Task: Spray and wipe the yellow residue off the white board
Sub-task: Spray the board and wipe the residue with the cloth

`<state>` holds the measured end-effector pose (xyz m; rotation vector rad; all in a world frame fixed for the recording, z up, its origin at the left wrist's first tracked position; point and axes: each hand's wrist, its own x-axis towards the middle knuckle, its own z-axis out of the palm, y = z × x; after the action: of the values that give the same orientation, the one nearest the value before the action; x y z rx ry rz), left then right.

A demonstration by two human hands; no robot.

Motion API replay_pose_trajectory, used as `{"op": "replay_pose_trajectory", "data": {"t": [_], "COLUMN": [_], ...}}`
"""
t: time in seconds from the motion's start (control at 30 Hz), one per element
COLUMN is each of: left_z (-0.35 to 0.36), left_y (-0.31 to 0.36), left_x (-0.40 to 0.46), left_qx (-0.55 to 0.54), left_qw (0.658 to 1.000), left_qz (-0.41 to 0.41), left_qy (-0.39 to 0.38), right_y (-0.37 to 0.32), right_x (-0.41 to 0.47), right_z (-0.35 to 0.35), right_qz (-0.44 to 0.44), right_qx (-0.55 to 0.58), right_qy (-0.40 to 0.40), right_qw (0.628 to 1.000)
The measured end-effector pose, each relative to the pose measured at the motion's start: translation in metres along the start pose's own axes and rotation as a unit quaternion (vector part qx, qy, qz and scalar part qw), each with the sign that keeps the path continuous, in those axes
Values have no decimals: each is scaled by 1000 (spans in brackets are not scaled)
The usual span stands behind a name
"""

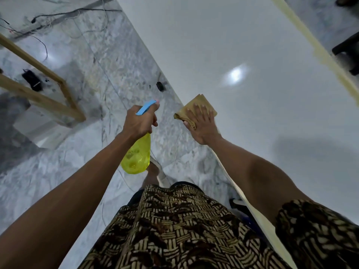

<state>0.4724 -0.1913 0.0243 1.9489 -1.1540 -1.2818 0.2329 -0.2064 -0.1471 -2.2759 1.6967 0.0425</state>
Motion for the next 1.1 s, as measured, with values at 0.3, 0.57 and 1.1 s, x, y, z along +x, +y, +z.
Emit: {"op": "replay_pose_trajectory", "data": {"t": [0.3, 0.57, 1.1], "left_z": [90, 124, 153], "left_y": [-35, -52, -112], "left_x": [-100, -159, -298], "left_qx": [-17, 3, 0], "left_qw": [999, 999, 998], "left_qz": [-28, -22, 30], "left_qy": [-22, -32, -58], "right_y": [43, 70, 113], "right_x": [-125, -214, -398], "right_z": [26, 46, 72], "right_qz": [-15, 0, 52], "right_qx": [2, -4, -41], "right_qy": [83, 96, 86], "right_qw": [996, 995, 994]}}
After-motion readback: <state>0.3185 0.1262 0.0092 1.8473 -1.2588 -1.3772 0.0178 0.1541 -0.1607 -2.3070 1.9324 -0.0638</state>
